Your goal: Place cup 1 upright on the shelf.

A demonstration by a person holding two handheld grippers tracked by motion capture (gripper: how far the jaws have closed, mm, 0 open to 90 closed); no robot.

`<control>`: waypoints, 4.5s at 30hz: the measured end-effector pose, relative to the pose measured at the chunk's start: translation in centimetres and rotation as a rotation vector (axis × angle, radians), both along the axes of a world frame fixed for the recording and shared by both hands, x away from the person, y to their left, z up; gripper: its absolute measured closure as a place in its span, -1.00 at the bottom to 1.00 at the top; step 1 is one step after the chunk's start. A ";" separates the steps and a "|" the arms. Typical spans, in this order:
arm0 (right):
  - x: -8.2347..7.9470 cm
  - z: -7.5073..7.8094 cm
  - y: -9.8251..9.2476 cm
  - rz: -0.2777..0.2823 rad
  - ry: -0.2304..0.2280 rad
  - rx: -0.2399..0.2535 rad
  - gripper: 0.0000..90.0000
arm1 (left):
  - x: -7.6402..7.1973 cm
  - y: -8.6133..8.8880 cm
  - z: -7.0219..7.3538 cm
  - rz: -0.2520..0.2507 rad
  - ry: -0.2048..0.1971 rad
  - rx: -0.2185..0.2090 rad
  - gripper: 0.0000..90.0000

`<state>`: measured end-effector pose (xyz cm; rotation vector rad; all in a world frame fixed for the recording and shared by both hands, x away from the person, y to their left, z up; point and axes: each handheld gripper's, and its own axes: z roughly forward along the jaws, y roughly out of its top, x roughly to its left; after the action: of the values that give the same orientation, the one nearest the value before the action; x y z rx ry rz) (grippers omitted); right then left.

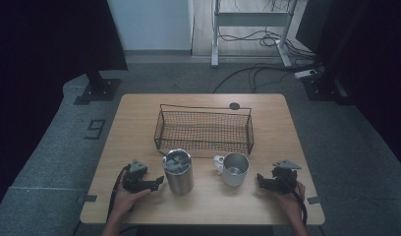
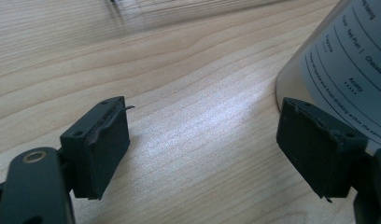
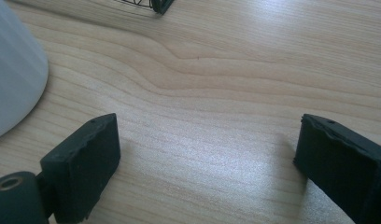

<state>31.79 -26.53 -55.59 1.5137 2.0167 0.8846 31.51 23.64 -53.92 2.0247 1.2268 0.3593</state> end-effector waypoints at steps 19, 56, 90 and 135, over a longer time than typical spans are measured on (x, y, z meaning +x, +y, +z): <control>-0.8 0.0 -0.6 -0.051 -0.006 0.000 -0.79 | -1.2 0.0 1.0 0.013 -0.008 -0.055 -0.63; -0.9 0.0 -0.9 -0.057 -0.011 0.003 -0.76 | -4.2 -0.1 5.2 -0.068 -0.127 -0.169 -0.68; -1.0 0.0 -0.9 -0.062 -0.012 0.003 -0.73 | -4.8 -3.5 5.7 -0.187 -0.136 -0.180 -0.78; -1.0 0.0 -0.9 -0.065 -0.013 0.002 -0.72 | -2.2 -8.0 5.1 -0.196 -0.203 -0.091 -0.95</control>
<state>30.80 -27.47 -55.55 1.5615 1.9458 0.8691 29.32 15.62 -48.85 1.9569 0.8977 0.3963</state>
